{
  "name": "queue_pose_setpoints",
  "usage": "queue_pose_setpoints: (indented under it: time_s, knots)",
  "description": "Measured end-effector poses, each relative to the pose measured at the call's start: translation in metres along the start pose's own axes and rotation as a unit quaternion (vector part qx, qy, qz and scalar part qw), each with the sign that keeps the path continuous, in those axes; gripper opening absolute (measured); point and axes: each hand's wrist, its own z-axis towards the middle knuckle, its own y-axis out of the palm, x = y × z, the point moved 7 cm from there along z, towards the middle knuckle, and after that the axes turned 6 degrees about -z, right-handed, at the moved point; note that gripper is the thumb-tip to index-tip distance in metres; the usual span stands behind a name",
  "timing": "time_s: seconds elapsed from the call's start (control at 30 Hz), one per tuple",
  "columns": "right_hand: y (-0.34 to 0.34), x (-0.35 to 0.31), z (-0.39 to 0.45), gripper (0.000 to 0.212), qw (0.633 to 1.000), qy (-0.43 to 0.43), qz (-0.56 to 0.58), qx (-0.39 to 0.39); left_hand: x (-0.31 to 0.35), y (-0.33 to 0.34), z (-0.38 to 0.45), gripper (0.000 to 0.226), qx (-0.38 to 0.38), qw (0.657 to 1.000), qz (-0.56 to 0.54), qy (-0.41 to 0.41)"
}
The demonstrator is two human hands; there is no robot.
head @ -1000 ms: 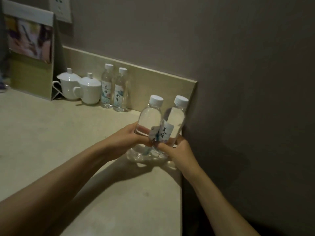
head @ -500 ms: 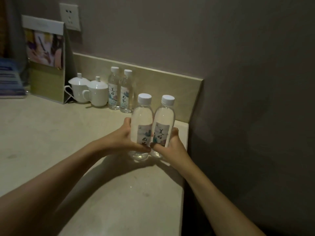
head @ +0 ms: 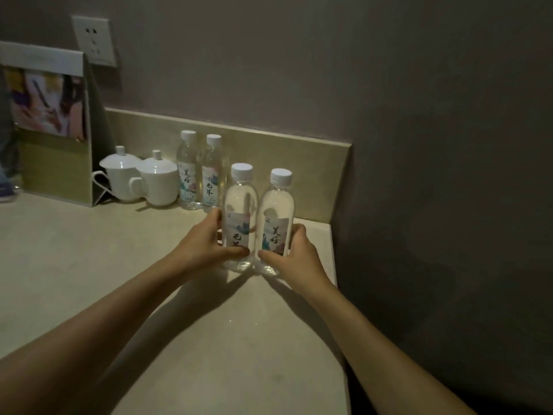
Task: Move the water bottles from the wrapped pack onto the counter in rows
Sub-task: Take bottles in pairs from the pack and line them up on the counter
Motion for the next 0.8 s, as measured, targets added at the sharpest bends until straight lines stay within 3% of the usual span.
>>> queue_pose_setpoints:
  time_s: [0.13, 0.37, 0.57, 0.8]
  knots:
    - [0.012, -0.006, 0.021, 0.057, 1.0, 0.021, -0.012, 0.015, -0.005, -0.015, 0.021, 0.067, 0.006, 1.0, 0.021, 0.004]
    - [0.03, -0.009, 0.053, 0.058, 0.989, 0.08, -0.073, 0.106, -0.013, -0.033, 0.051, 0.064, 0.051, 0.99, 0.121, 0.059]
    - [0.032, -0.014, 0.059, 0.056, 0.978, 0.111, -0.08, 0.156, -0.023, -0.034, 0.065, 0.053, 0.072, 0.989, 0.12, 0.051]
    - [0.036, -0.017, 0.051, 0.049, 0.953, 0.122, -0.199, 0.191, -0.03, -0.046, 0.061, 0.05, 0.066, 0.954, 0.289, 0.052]
